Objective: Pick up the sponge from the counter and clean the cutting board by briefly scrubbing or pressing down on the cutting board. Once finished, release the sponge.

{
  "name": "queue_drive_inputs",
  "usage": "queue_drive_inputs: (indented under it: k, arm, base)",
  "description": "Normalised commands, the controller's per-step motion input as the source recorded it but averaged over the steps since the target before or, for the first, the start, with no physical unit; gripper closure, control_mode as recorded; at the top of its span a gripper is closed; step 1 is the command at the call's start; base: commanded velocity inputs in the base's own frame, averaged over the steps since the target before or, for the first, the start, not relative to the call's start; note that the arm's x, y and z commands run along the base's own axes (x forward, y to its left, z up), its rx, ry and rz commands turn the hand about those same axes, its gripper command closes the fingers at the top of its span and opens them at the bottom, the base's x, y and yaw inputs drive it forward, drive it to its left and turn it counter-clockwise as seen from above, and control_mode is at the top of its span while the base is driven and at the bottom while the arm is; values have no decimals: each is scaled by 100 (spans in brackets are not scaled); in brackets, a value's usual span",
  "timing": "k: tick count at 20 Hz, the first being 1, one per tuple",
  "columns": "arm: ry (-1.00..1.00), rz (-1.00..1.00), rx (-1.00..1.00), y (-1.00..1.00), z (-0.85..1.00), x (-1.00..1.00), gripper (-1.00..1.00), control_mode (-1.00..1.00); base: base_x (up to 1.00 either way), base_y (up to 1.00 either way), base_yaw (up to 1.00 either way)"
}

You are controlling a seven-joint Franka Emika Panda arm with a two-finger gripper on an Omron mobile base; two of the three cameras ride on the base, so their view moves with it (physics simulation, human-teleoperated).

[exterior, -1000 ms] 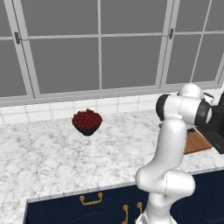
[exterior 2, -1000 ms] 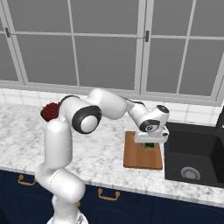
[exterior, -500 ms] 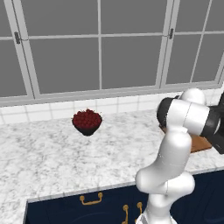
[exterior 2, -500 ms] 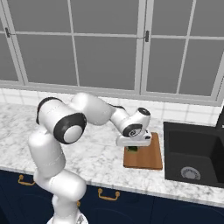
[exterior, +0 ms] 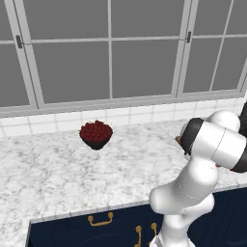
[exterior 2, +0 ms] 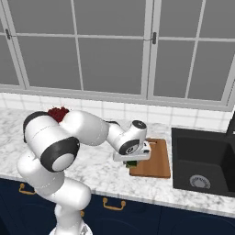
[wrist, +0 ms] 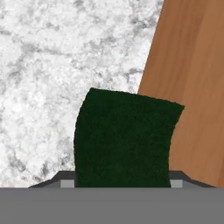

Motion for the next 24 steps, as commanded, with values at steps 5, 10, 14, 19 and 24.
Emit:
queue_drive_inputs:
  k: [5, 10, 14, 19, 24]
  arm:
    - [0, 0, 0, -42, -10, -22, 100, -100]
    - [0, 1, 0, -8, -20, -30, 100, -100]
    - [0, 1, 0, -29, -11, -3, 100, -100]
    - [0, 2, 0, -68, -2, 5, 100, -100]
    - [0, 2, 0, -90, -2, 20, 100, -100]
  base:
    - [0, 0, 0]
    - [0, 0, 0]
    - [0, 0, 0]
    - [0, 0, 0]
    - [0, 0, 0]
